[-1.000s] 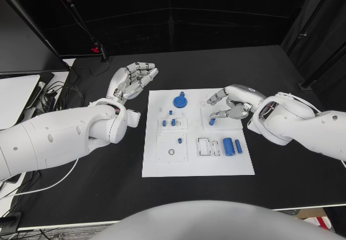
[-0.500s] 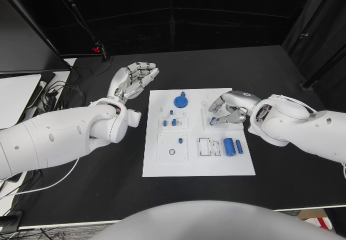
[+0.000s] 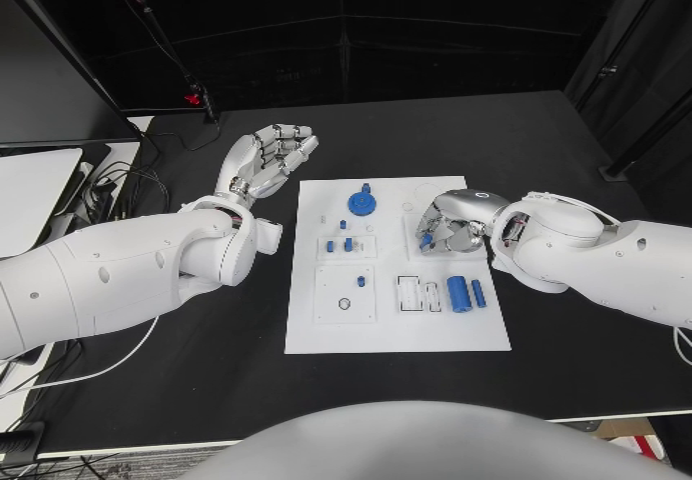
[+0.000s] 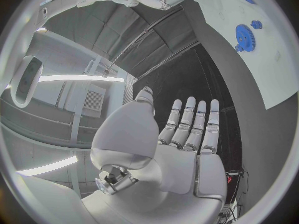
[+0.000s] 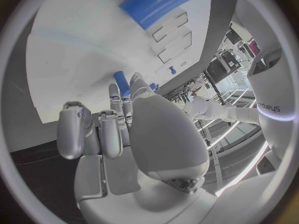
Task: Assemble the parts on the task board
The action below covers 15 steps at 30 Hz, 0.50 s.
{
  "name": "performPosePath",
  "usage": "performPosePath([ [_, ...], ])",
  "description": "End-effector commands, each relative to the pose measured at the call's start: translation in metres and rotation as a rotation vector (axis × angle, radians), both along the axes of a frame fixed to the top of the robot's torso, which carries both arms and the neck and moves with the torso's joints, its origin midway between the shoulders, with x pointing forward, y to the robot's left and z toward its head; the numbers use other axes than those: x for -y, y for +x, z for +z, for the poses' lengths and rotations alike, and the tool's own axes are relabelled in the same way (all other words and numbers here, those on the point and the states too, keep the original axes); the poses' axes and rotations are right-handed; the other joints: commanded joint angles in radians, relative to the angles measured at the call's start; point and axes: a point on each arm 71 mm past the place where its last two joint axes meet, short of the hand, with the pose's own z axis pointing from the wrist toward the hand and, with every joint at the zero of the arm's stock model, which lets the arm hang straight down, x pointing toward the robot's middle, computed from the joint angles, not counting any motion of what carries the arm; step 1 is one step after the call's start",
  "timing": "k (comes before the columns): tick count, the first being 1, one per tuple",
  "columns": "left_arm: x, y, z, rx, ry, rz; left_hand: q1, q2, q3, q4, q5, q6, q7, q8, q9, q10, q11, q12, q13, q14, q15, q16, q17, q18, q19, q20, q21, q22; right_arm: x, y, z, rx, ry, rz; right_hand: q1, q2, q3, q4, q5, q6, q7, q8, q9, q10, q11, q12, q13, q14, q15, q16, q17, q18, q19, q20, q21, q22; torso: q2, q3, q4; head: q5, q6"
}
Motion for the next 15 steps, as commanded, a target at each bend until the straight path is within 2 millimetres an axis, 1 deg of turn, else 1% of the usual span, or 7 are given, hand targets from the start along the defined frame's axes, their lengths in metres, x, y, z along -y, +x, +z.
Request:
performPosePath([
  [1,0.0014,-0.0015,0.0058,0.068,-0.021,-0.022,0.002,0.009,-0.008,0.0,0.007,-0.006,0.117,0.005,-0.002,-0.01,-0.001,0.007,-0.001,-0.007,0.003,0.005,-0.001,-0.007,0.009,-0.001,0.004,-0.001,-0.0017,-0.0001,-0.0012,-0.005,-0.034,0.003,0.018,0.009,0.013,0.003,-0.002,0.026,0.001,0.012,0.004,0.026,-0.006,0.006,-0.001,0.075,-0.01,0.008,0.107,0.012,0.013,-0.01,0.009,0.184,-0.001,-0.0002,0.0002,-0.001,0.0],
  [8,0.0009,-0.0014,0.0057,0.068,-0.02,-0.021,0.002,0.009,-0.008,0.0,0.007,-0.006,0.117,0.005,-0.002,-0.01,-0.001,0.007,-0.001,-0.007,0.003,0.005,-0.001,-0.007,0.009,-0.001,0.004,-0.001,-0.0031,-0.0002,0.0001,0.018,-0.024,0.009,0.065,0.043,0.04,0.003,-0.002,0.09,-0.005,0.037,0.012,0.09,-0.023,0.01,-0.003,0.078,-0.024,0.015,0.123,0.01,0.018,-0.023,0.018,0.188,-0.002,0.0,0.0001,0.0,0.0],
  [15,0.0001,-0.0014,0.0057,0.069,-0.02,-0.019,0.002,0.011,-0.008,0.0,0.007,-0.006,0.117,0.006,-0.002,-0.01,-0.001,0.008,-0.001,-0.008,0.003,0.006,-0.002,-0.007,0.009,-0.001,0.004,-0.002,-0.0021,-0.0008,0.0065,0.087,0.027,0.009,0.097,0.048,0.051,0.004,-0.002,0.111,-0.006,0.039,0.013,0.114,-0.027,-0.007,-0.006,0.08,-0.029,0.021,0.134,0.007,0.022,-0.031,0.028,0.192,-0.002,0.0007,-0.001,0.003,0.0],
])
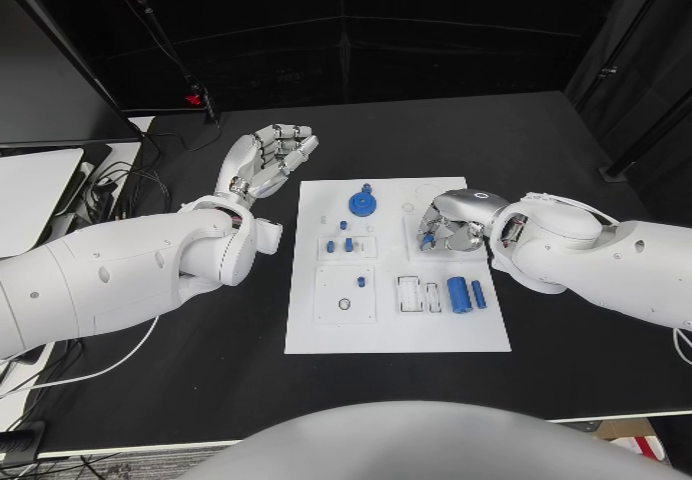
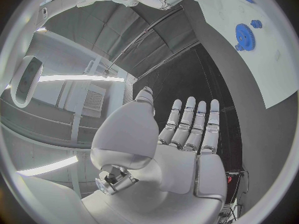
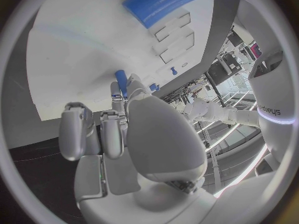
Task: Assemble the parts on the task board
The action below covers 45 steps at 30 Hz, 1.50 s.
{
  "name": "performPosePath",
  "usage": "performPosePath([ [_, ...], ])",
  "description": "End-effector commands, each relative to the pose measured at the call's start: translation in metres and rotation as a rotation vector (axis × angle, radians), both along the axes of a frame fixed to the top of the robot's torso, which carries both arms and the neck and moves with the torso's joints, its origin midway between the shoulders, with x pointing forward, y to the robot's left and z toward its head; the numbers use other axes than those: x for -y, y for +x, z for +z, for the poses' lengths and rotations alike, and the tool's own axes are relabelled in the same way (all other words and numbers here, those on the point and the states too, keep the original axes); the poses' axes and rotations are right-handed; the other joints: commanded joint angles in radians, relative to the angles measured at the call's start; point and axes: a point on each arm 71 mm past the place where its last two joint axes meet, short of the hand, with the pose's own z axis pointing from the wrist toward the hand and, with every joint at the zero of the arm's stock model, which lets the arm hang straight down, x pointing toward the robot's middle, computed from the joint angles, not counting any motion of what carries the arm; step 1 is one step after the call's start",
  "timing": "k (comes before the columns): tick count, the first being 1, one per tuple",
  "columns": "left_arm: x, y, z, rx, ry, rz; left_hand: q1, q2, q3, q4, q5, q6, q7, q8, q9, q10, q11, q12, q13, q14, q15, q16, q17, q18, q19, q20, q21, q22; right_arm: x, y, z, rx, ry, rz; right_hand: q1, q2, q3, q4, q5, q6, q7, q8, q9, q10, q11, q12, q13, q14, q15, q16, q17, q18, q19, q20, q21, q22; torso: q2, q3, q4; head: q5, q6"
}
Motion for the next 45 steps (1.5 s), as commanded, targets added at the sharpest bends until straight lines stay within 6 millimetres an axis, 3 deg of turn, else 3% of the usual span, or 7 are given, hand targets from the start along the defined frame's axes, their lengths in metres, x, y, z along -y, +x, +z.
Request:
performPosePath([
  [1,0.0,-0.002,0.006,0.069,-0.02,-0.02,0.002,0.011,-0.008,0.0,0.003,-0.006,0.117,0.006,-0.001,-0.01,-0.001,0.004,-0.001,-0.004,-0.001,0.006,-0.001,-0.007,0.009,-0.001,0.004,-0.001,-0.001,-0.001,0.007,0.077,0.047,0.011,0.025,0.007,0.008,0.0,0.001,0.009,0.0,0.002,0.002,0.012,-0.002,-0.011,0.002,0.082,-0.009,0.005,0.135,0.007,0.021,-0.008,0.006,0.193,0.0,0.0005,-0.001,0.002,0.0],
  [15,-0.001,-0.001,0.004,0.066,-0.018,-0.016,0.003,0.012,-0.009,0.0,0.004,-0.006,0.117,0.006,-0.001,-0.01,-0.001,0.005,-0.001,-0.004,-0.001,0.007,-0.002,-0.007,0.008,-0.001,0.004,-0.002,0.01,-0.016,0.028,0.145,0.2,-0.022,0.041,0.004,0.011,0.002,0.001,0.011,0.002,-0.004,0.0,0.018,-0.001,-0.03,0.002,0.082,-0.008,0.007,0.137,0.005,0.023,-0.009,0.011,0.195,-0.001,-0.0002,0.0002,0.008,0.0],
  [21,0.0,-0.001,0.003,0.065,-0.018,-0.017,0.003,0.012,-0.009,0.0,0.004,-0.006,0.117,0.006,-0.001,-0.01,-0.001,0.005,-0.001,-0.004,-0.001,0.007,-0.002,-0.007,0.008,-0.001,0.004,-0.002,0.006,-0.022,0.042,0.174,0.303,-0.014,0.049,0.004,0.014,0.002,0.002,0.011,0.004,-0.006,-0.002,0.021,0.0,-0.038,0.002,0.082,-0.008,0.008,0.14,0.005,0.024,-0.009,0.013,0.196,0.001,0.0008,0.0016,0.011,0.0],
  [26,0.0,-0.001,0.003,0.065,-0.017,-0.017,0.003,0.013,-0.009,0.0,0.004,-0.006,0.117,0.007,-0.001,-0.01,-0.001,0.006,-0.001,-0.005,-0.001,0.007,-0.002,-0.007,0.008,-0.001,0.004,-0.002,-0.015,-0.024,0.044,0.146,0.351,0.033,0.055,0.007,0.017,0.001,0.002,0.012,0.005,-0.008,-0.002,0.023,0.001,-0.043,0.002,0.083,-0.007,0.009,0.142,0.005,0.024,-0.009,0.014,0.197,0.001,0.0001,-0.0001,0.023,0.0],
  [37,0.002,-0.002,0.003,0.064,-0.019,-0.021,0.003,0.013,-0.009,0.0,0.004,-0.006,0.117,0.007,-0.001,-0.01,-0.001,0.006,-0.001,-0.005,-0.001,0.007,-0.002,-0.007,0.008,-0.001,0.004,-0.002,-0.079,-0.037,0.039,0.076,0.348,0.224,0.065,0.012,0.023,0.001,0.002,0.01,0.008,-0.014,-0.005,0.025,0.003,-0.055,0.002,0.084,-0.005,0.011,0.146,0.004,0.025,-0.007,0.014,0.197,0.002,0.0007,0.0027,0.042,0.0],
  [41,0.003,-0.002,0.003,0.064,-0.02,-0.023,0.003,0.013,-0.009,0.0,0.004,-0.006,0.117,0.007,-0.001,-0.01,-0.001,0.006,-0.001,-0.005,-0.001,0.007,-0.002,-0.007,0.008,-0.001,0.004,-0.003,-0.101,-0.042,0.032,0.075,0.31,0.301,0.07,0.013,0.025,0.0,0.002,0.007,0.011,-0.018,-0.006,0.026,0.005,-0.061,0.002,0.084,-0.004,0.012,0.148,0.004,0.026,-0.006,0.017,0.199,0.0,-0.0009,-0.0017,0.053,0.0],
  [45,0.004,-0.002,0.003,0.063,-0.021,-0.025,0.004,0.013,-0.01,0.0,0.005,-0.007,0.117,0.007,-0.002,-0.01,-0.001,0.006,-0.001,-0.005,-0.001,0.008,-0.003,-0.007,0.007,-0.001,0.004,-0.004,-0.112,-0.047,0.024,0.064,0.271,0.348,0.07,0.013,0.025,0.0,0.002,0.006,0.011,-0.018,-0.006,0.026,0.005,-0.062,0.002,0.084,-0.003,0.012,0.149,0.004,0.026,-0.006,0.017,0.199,0.001,-0.0003,0.0031,0.051,0.0],
])
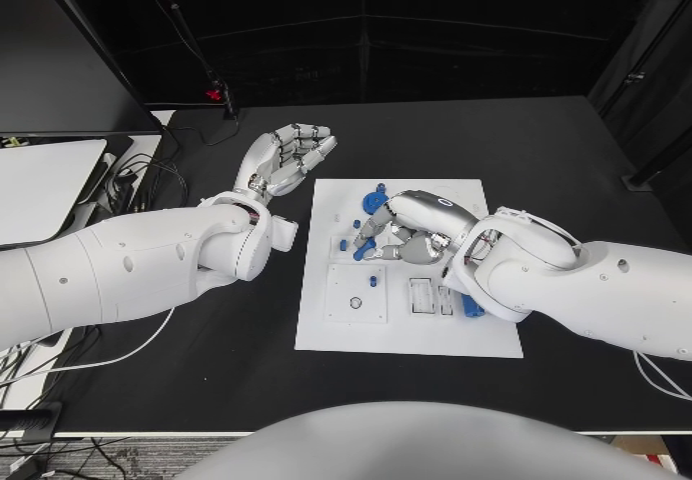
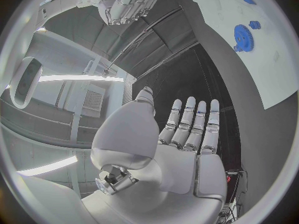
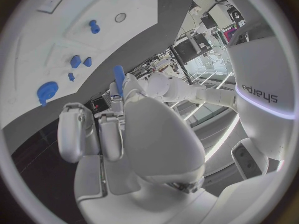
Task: Assemble the parts on the task board
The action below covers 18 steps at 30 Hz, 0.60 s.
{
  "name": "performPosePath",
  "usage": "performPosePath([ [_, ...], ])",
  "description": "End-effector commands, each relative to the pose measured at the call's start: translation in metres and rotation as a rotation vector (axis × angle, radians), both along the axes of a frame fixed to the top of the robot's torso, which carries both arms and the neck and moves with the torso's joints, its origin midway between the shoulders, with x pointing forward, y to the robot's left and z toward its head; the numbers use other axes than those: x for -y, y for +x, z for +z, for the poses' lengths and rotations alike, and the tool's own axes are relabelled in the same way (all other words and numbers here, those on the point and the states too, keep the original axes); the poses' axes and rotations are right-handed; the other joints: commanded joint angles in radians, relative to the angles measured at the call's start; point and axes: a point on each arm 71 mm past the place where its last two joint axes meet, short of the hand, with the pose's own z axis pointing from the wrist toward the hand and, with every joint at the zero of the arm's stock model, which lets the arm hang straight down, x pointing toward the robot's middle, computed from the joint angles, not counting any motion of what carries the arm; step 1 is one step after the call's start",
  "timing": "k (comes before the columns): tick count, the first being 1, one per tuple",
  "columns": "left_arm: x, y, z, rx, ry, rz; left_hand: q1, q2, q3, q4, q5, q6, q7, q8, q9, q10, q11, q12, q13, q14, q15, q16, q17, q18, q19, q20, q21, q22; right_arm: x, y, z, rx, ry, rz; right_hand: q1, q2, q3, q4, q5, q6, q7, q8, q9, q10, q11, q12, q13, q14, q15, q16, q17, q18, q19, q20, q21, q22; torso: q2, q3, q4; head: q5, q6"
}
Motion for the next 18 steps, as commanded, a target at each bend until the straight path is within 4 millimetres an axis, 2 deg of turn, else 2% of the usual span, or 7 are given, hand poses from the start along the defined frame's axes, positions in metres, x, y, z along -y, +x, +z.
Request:
performPosePath([
  [1,0.003,-0.002,0.006,0.067,-0.022,-0.027,-0.001,0.009,-0.004,0.0,0.005,-0.007,0.117,0.003,-0.001,-0.007,0.003,0.007,-0.001,-0.005,-0.001,0.004,-0.001,-0.007,0.007,-0.001,0.004,-0.001,-0.009,-0.006,-0.008,0.026,-0.091,0.083,0.011,-0.001,0.006,0.002,0.007,0.0,0.004,-0.003,0.0,0.013,-0.007,-0.002,0.001,0.08,0.0,0.004,0.148,0.004,0.026,-0.006,0.004,0.199,0.0,0.0,0.0031,-0.001,0.0],
  [8,0.003,-0.002,0.006,0.067,-0.022,-0.026,-0.001,0.009,-0.004,0.0,0.005,-0.007,0.117,0.003,-0.001,-0.007,0.003,0.007,-0.001,-0.005,-0.001,0.004,-0.001,-0.007,0.007,-0.001,0.004,-0.001,-0.018,-0.012,-0.022,0.02,-0.169,0.133,0.015,0.001,0.009,0.001,0.007,0.003,0.004,-0.003,0.0,0.016,-0.007,-0.006,0.001,0.081,0.001,0.004,0.149,0.003,0.027,-0.005,0.007,0.2,-0.001,-0.0005,-0.0004,0.01,0.0],
  [13,0.003,-0.003,0.006,0.067,-0.023,-0.026,0.0,0.01,-0.004,0.0,0.005,-0.007,0.117,0.004,-0.001,-0.007,0.003,0.007,-0.001,-0.005,-0.001,0.005,-0.002,-0.007,0.008,-0.001,0.004,0.0,-0.022,-0.014,-0.031,0.024,-0.208,0.147,0.016,0.001,0.009,0.001,0.007,0.004,0.004,-0.003,0.0,0.018,-0.007,-0.007,0.002,0.081,0.001,0.004,0.149,0.003,0.027,-0.005,0.008,0.2,-0.001,0.0004,0.001,0.013,0.0],
  [18,0.003,-0.003,0.006,0.067,-0.022,-0.025,0.0,0.01,-0.004,0.0,0.005,-0.007,0.117,0.004,-0.001,-0.007,0.003,0.007,-0.001,-0.005,-0.001,0.005,-0.002,-0.007,0.008,-0.001,0.004,0.0,-0.026,-0.016,-0.035,0.04,-0.229,0.161,0.016,0.001,0.009,0.001,0.007,0.004,0.004,-0.003,0.0,0.018,-0.007,-0.007,0.002,0.081,0.001,0.004,0.149,0.003,0.027,-0.005,0.008,0.2,-0.001,0.0002,-0.0003,0.014,0.0],
])
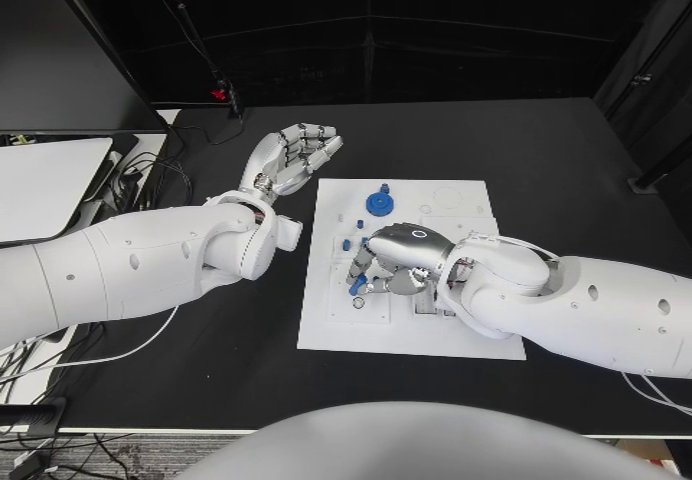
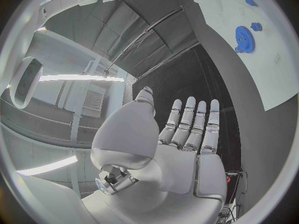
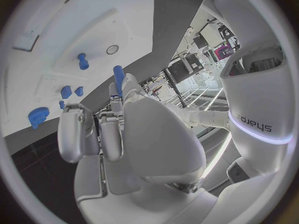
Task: Assemble the parts on the task board
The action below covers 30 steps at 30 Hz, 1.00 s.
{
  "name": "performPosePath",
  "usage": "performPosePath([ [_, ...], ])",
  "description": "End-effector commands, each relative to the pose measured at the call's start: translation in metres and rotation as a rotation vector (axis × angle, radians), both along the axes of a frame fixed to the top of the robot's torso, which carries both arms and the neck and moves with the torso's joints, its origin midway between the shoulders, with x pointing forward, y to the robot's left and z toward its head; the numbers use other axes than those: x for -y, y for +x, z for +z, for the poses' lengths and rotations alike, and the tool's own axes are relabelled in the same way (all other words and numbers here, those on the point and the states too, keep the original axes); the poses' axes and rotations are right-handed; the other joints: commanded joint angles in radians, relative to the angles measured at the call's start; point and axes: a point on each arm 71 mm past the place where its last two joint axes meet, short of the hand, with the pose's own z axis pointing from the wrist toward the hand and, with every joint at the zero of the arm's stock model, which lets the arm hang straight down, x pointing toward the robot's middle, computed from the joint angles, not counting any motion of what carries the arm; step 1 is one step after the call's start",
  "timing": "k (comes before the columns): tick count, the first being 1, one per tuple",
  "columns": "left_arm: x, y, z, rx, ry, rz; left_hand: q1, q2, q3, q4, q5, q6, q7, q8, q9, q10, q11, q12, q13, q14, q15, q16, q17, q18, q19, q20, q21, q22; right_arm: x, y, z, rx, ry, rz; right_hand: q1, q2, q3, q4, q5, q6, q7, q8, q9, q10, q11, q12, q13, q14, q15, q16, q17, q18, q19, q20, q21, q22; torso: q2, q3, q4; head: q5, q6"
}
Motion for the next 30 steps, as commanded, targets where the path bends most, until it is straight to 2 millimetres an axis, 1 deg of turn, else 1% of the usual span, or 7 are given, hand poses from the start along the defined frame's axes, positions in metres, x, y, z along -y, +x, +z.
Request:
performPosePath([
  [1,0.001,-0.002,0.006,0.068,-0.02,-0.02,0.0,0.01,-0.004,0.0,0.005,-0.007,0.117,0.004,-0.001,-0.007,0.003,0.003,-0.001,-0.005,-0.001,0.005,-0.002,-0.008,0.008,-0.001,0.004,0.0,-0.004,-0.002,-0.003,0.038,-0.059,0.036,0.003,0.004,0.007,-0.002,0.003,0.006,0.003,0.0,0.001,0.014,-0.01,0.003,0.002,0.081,0.001,0.004,0.149,0.003,0.027,-0.005,0.004,0.2,0.0,0.0002,-0.0008,0.0,0.0],
  [4,0.001,-0.002,0.006,0.068,-0.02,-0.019,0.0,0.01,-0.004,0.0,0.005,-0.007,0.117,0.004,-0.001,-0.007,0.003,0.003,-0.001,-0.005,-0.001,0.005,-0.002,-0.008,0.008,-0.001,0.004,0.0,-0.006,-0.002,-0.003,0.048,-0.065,0.044,0.004,0.004,0.007,-0.002,0.003,0.006,0.003,0.0,0.001,0.014,-0.01,0.003,0.002,0.081,0.001,0.004,0.149,0.003,0.027,-0.005,0.004,0.2,0.0,-0.0002,-0.0007,0.0,0.0],
  [7,0.001,-0.002,0.006,0.068,-0.02,-0.02,0.0,0.01,-0.005,0.0,0.005,-0.007,0.118,0.004,-0.001,-0.007,0.003,0.004,-0.001,-0.005,-0.001,0.005,-0.002,-0.008,0.007,-0.001,0.004,-0.002,-0.007,-0.003,-0.005,0.051,-0.073,0.051,0.006,0.003,0.007,-0.003,0.003,0.006,0.004,-0.001,0.0,0.014,-0.01,0.0,0.001,0.081,0.001,0.005,0.151,0.003,0.027,-0.005,0.005,0.201,0.0,0.0006,-0.0008,0.002,0.0],
  [13,0.001,-0.002,0.006,0.068,-0.019,-0.018,0.0,0.01,-0.005,0.0,0.005,-0.007,0.118,0.004,-0.001,-0.007,0.003,0.004,-0.001,-0.005,-0.001,0.005,-0.002,-0.008,0.007,-0.001,0.004,-0.002,-0.009,-0.002,-0.006,0.055,-0.09,0.057,0.007,0.002,0.007,-0.004,0.003,0.006,0.004,-0.002,0.0,0.014,-0.01,-0.001,0.001,0.081,0.002,0.006,0.152,0.003,0.027,-0.005,0.005,0.201,0.0,-0.0012,-0.0035,-0.003,0.0],
  [15,0.001,-0.001,0.006,0.068,-0.019,-0.019,0.0,0.01,-0.005,0.0,0.005,-0.007,0.118,0.004,-0.001,-0.007,0.003,0.004,-0.001,-0.005,-0.001,0.005,-0.002,-0.008,0.007,-0.001,0.004,-0.002,-0.009,-0.002,-0.007,0.054,-0.098,0.057,0.007,0.002,0.007,-0.004,0.003,0.006,0.004,-0.002,0.0,0.014,-0.01,-0.001,0.001,0.081,0.002,0.006,0.152,0.003,0.027,-0.005,0.005,0.201,0.0,0.0,-0.0015,-0.005,0.0],
  [19,0.001,-0.001,0.006,0.068,-0.019,-0.019,0.0,0.011,-0.005,0.0,0.006,-0.007,0.118,0.005,-0.002,-0.008,0.003,0.004,-0.002,-0.006,-0.001,0.006,-0.003,-0.008,0.007,-0.001,0.004,-0.002,-0.008,-0.001,-0.009,0.046,-0.121,0.055,0.007,0.002,0.007,-0.004,0.003,0.006,0.004,-0.002,0.0,0.014,-0.01,-0.001,0.001,0.081,0.002,0.006,0.152,0.003,0.027,-0.005,0.005,0.201,0.001,0.0009,-0.0012,-0.004,0.0],
  [30,0.001,-0.001,0.006,0.067,-0.019,-0.019,0.001,0.011,-0.005,0.0,0.006,-0.007,0.118,0.005,-0.002,-0.008,0.003,0.004,-0.002,-0.006,-0.001,0.006,-0.003,-0.008,0.007,-0.001,0.004,-0.002,-0.01,0.001,-0.013,0.03,-0.158,0.057,0.006,0.001,0.007,-0.003,0.003,0.004,0.006,-0.004,-0.001,0.013,-0.008,-0.006,0.001,0.081,0.003,0.005,0.15,0.003,0.027,-0.004,0.004,0.201,0.0,-0.0006,-0.0015,-0.008,0.0],
])
